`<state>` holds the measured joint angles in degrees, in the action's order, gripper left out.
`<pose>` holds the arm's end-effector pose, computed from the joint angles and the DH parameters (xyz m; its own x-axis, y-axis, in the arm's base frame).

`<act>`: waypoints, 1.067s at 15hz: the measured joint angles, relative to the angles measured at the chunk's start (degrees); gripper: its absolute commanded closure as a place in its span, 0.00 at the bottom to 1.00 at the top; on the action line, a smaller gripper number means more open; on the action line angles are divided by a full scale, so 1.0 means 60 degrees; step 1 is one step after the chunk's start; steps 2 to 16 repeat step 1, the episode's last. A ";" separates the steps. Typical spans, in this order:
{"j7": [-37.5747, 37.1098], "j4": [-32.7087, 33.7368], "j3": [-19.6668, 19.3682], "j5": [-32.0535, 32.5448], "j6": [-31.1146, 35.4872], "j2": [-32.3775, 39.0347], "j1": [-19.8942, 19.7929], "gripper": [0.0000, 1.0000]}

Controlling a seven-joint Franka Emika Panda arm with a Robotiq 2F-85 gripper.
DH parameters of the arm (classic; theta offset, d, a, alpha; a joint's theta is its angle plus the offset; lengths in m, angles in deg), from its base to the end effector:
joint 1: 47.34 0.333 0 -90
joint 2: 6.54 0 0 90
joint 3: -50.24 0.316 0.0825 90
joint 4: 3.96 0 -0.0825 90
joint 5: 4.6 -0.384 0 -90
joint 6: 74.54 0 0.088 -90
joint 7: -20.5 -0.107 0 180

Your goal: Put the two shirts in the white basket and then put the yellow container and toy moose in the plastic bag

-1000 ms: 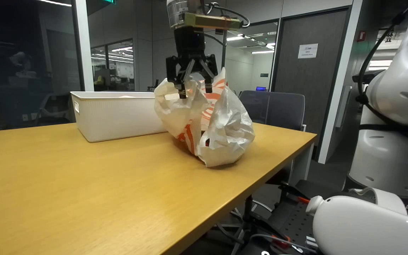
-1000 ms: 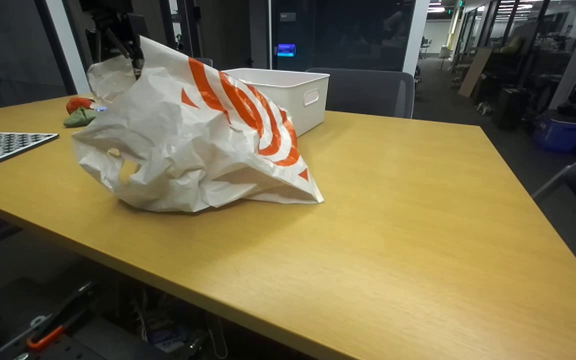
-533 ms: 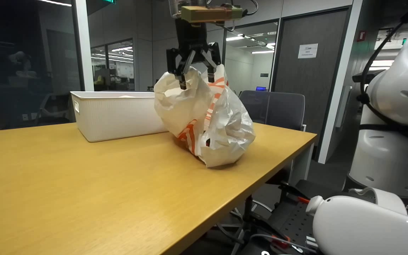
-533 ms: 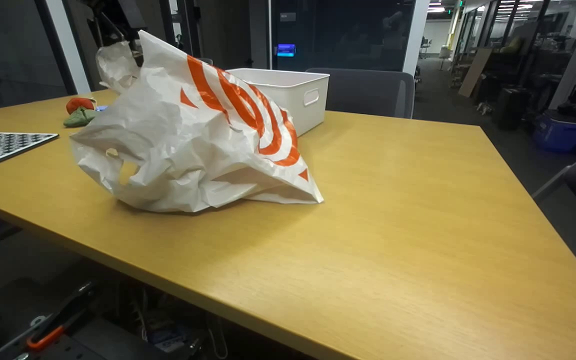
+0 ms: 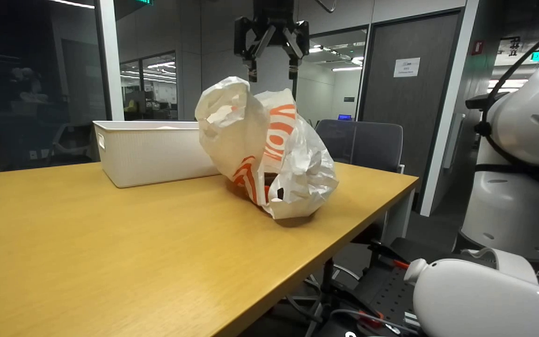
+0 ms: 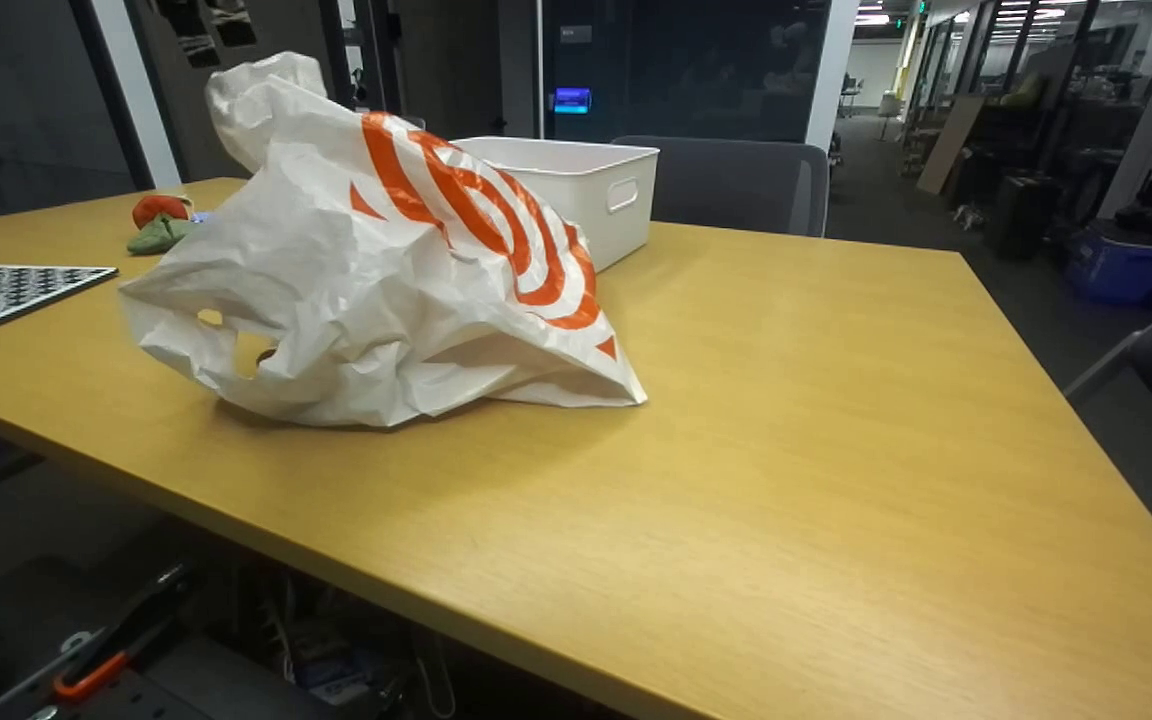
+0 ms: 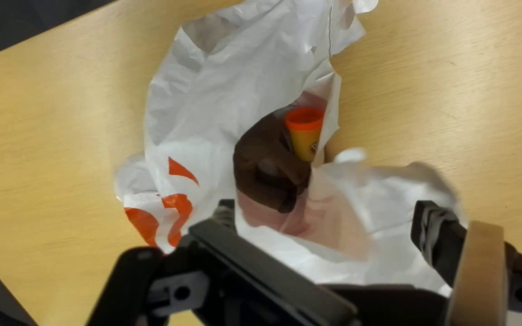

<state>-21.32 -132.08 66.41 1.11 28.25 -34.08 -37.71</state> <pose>0.3713 0.1874 0.5513 0.9496 -0.2675 0.1634 -0.2926 -0.9435 0.1554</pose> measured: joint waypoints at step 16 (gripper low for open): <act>0.0012 -0.0014 -0.0006 -0.0094 -0.0063 -0.0130 0.0000 0.00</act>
